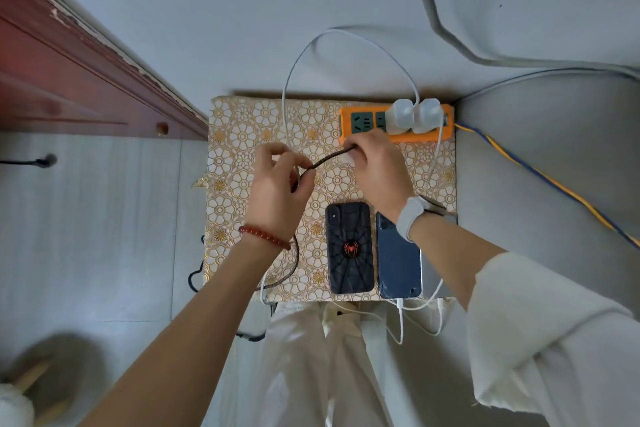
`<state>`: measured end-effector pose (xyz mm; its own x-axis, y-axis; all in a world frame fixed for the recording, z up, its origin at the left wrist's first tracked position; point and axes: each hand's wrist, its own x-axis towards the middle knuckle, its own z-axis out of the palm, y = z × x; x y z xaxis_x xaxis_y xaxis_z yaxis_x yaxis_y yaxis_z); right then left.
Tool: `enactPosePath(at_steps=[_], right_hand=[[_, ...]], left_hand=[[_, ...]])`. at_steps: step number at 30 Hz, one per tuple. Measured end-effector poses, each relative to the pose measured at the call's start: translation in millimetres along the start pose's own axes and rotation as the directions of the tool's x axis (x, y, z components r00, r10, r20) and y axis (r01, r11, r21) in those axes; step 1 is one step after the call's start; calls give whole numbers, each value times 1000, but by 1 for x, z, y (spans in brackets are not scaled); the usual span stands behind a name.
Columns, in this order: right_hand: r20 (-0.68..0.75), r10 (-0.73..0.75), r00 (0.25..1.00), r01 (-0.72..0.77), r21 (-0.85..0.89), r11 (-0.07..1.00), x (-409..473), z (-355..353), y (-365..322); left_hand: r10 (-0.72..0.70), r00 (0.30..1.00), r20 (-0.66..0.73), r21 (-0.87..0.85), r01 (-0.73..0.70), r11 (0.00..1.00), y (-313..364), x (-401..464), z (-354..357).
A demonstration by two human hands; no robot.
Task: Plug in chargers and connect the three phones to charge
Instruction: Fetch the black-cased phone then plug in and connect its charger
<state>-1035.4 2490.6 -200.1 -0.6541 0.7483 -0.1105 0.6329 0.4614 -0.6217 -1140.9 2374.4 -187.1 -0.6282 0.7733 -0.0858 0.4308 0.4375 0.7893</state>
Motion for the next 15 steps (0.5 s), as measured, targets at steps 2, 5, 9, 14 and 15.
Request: enactPosePath(at_steps=[2, 5, 9, 14, 15], right_hand=[[-80, 10, 997, -11, -12, 1000, 1, -7, 3], [-159, 38, 987, -43, -31, 999, 3, -16, 10], [-272, 55, 961, -56, 4, 998, 5, -25, 14], [-279, 61, 958, -71, -28, 997, 7, -25, 16], [-284, 69, 956, -80, -28, 996, 7, -24, 16]], left_hand=[[-4, 1000, 11, 12, 4, 1000, 0, 8, 2], [62, 995, 81, 57, -66, 996, -2, 18, 3], [35, 994, 106, 119, -47, 992, -13, 29, 1], [46, 999, 13, 150, -48, 988, -20, 46, -7], [46, 999, -4, 147, -45, 988, -20, 48, -8]])
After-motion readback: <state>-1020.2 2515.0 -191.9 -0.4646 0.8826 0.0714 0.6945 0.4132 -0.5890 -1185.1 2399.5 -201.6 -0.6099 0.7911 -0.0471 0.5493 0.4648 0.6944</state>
